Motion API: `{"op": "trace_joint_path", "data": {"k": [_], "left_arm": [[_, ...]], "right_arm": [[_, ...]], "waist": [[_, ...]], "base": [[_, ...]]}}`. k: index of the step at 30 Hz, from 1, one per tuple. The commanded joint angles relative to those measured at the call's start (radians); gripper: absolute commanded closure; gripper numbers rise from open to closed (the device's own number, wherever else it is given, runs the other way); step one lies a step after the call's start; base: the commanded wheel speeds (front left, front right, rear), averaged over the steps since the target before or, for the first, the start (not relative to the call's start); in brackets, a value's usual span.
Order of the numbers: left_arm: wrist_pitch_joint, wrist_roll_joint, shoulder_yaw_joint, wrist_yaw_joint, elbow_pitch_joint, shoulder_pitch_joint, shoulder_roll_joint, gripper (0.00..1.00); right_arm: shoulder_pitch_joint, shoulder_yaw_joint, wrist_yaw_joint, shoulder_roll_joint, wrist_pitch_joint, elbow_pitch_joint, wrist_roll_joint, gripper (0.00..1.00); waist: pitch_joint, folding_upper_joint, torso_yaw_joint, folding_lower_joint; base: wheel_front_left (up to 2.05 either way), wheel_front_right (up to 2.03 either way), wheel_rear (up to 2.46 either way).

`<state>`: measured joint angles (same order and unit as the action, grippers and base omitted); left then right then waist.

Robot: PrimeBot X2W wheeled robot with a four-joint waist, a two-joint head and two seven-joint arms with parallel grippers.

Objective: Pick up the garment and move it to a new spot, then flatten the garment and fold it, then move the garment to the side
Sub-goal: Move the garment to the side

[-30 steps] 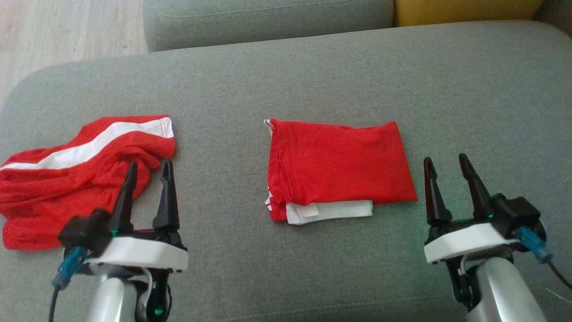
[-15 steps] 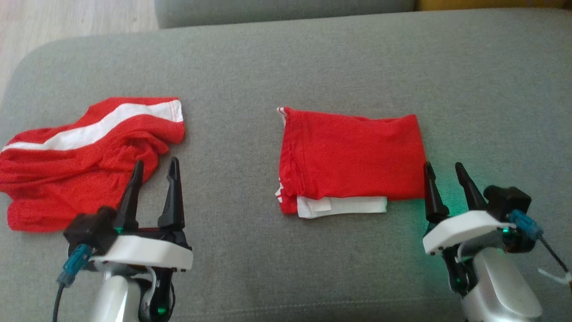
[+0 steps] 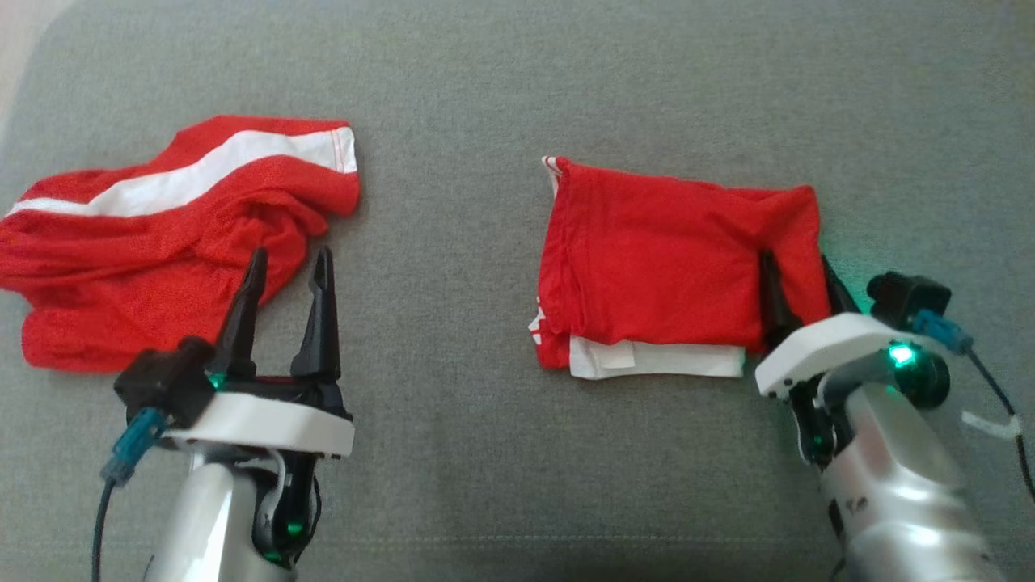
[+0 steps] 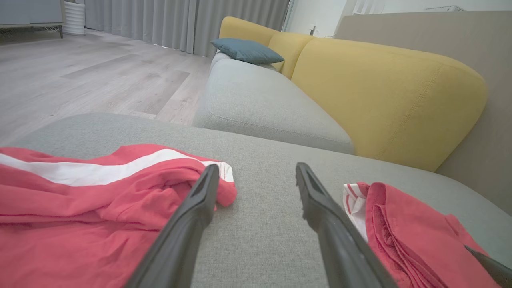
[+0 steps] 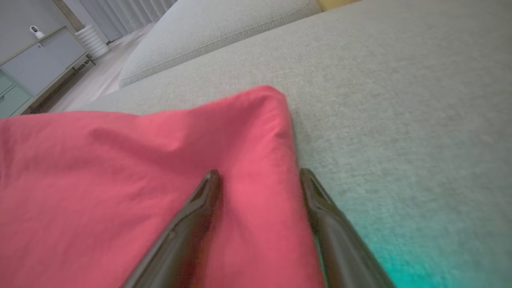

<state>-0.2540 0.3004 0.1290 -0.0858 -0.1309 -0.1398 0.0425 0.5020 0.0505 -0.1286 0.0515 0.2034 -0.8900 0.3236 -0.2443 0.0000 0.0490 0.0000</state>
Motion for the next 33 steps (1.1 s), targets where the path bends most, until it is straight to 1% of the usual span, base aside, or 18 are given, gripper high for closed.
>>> {"op": "trace_joint_path", "data": {"k": [1, 2, 7, 9, 11, 14, 20, 22, 27, 33], "left_arm": [[-0.008, -0.012, -0.024, -0.004, 0.03, -0.044, 0.008, 0.0], [-0.008, -0.012, -0.025, -0.005, 0.03, -0.048, 0.008, 0.0], [-0.008, -0.019, -0.04, -0.008, 0.033, -0.054, 0.008, 0.0], [-0.008, -0.022, -0.048, -0.009, 0.033, -0.056, 0.008, 0.0], [-0.008, -0.023, -0.054, -0.011, 0.033, -0.058, 0.008, 0.0], [-0.008, -0.024, -0.056, -0.013, 0.033, -0.063, 0.008, 0.0], [-0.008, -0.024, -0.053, -0.019, 0.034, -0.075, 0.008, 0.0], [-0.008, -0.023, -0.052, -0.021, 0.035, -0.08, 0.008, 0.0], [-0.008, -0.024, -0.055, -0.025, 0.037, -0.083, 0.008, 0.0], [-0.008, -0.024, -0.059, -0.03, 0.036, -0.088, 0.008, 0.0]], "right_arm": [[0.028, 0.029, -0.002, -0.001, 0.004, 0.001, -0.008, 0.13], [0.04, 0.034, -0.002, -0.001, 0.007, -0.017, -0.016, 1.0], [0.091, 0.015, -0.002, -0.001, 0.037, -0.067, -0.096, 1.0], [0.109, -0.017, -0.002, -0.001, 0.045, -0.065, -0.152, 1.0], [0.126, -0.056, -0.002, 0.014, 0.05, -0.051, -0.211, 1.0], [0.15, -0.119, -0.002, 0.064, 0.052, -0.022, -0.284, 1.0], [0.204, -0.258, -0.002, 0.208, 0.018, 0.034, -0.391, 1.0], [0.219, -0.307, -0.002, 0.241, 0.002, 0.054, -0.425, 1.0], [0.241, -0.391, -0.002, 0.264, -0.033, 0.112, -0.498, 1.0], [0.234, -0.388, -0.002, 0.257, -0.06, 0.155, -0.545, 1.0]], "waist": [[-0.012, 0.0, 0.007, 0.0], [-0.016, 0.0, 0.008, 0.0], [-0.031, 0.0, -0.006, 0.0], [-0.035, 0.0, -0.017, 0.0], [-0.039, 0.0, -0.03, 0.0], [-0.044, 0.0, -0.045, 0.0], [-0.058, 0.0, -0.058, 0.0], [-0.063, 0.0, -0.057, 0.0], [-0.074, 0.0, -0.054, 0.0], [-0.084, 0.0, -0.045, 0.0]], "base": [[0.0, 0.0, 0.0], [0.0, 0.0, 0.0], [0.0, 0.0, 0.0], [0.0, 0.0, 0.0], [0.0, 0.0, 0.0], [0.0, 0.0, 0.0], [0.0, 0.0, 0.0], [0.0, 0.0, 0.0], [0.0, 0.0, 0.0], [0.0, 0.0, 0.0]]}}
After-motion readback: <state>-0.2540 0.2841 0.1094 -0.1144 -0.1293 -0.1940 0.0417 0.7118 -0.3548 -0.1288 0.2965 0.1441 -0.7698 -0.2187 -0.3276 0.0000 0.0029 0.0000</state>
